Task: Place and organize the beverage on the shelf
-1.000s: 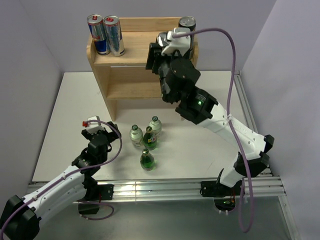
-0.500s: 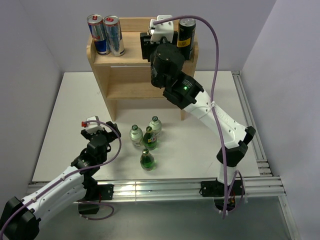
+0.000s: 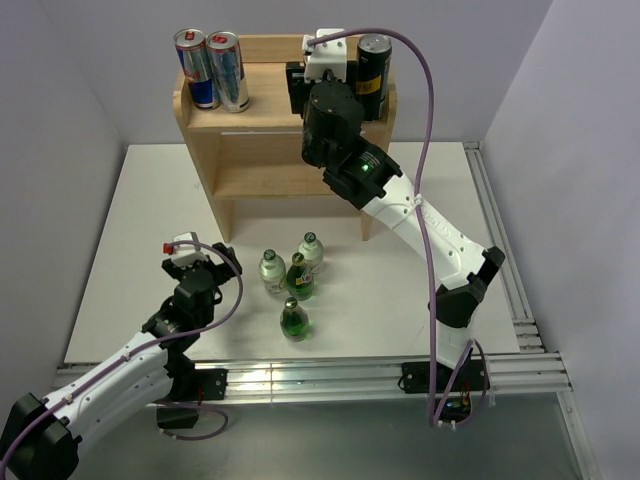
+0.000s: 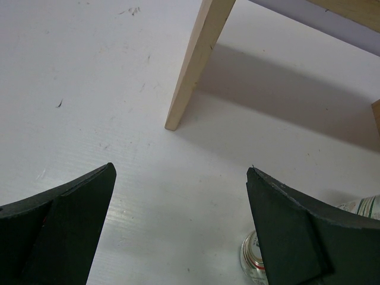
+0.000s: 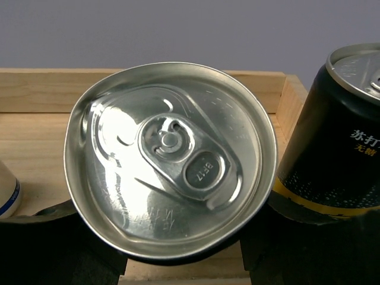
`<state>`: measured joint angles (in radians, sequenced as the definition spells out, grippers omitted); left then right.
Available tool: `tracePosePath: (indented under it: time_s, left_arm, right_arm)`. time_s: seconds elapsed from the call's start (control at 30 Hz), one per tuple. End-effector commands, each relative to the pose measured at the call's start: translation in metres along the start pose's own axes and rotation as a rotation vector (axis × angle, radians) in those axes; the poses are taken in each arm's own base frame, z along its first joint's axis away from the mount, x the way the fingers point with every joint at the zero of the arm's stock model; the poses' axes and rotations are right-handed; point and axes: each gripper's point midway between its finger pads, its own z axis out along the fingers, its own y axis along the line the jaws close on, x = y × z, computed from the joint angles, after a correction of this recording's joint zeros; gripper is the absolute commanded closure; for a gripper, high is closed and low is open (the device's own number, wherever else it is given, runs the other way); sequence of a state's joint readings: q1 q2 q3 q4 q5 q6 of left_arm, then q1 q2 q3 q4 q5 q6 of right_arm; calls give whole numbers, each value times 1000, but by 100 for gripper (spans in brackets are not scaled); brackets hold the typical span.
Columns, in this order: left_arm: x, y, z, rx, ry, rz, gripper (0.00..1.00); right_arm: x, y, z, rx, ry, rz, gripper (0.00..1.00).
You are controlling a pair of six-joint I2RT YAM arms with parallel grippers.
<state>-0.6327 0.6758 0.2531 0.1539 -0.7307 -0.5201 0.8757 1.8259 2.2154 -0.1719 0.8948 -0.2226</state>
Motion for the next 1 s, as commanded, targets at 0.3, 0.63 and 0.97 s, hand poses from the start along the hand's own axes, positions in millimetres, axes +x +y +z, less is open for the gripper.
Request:
tracePosePath:
  time_s: [0.3, 0.63, 0.97]
  left_arm:
    - [-17, -10, 1, 20, -37, -50, 1]
    - [-17, -10, 0, 19, -41, -54, 1]
    - [-17, -10, 0, 20, -39, -54, 1]
  right_arm:
    - [-15, -17, 6, 59, -50, 82, 3]
    - [-12, -17, 8, 70, -48, 80, 1]
    - [-7, -20, 9, 105, -45, 79, 63]
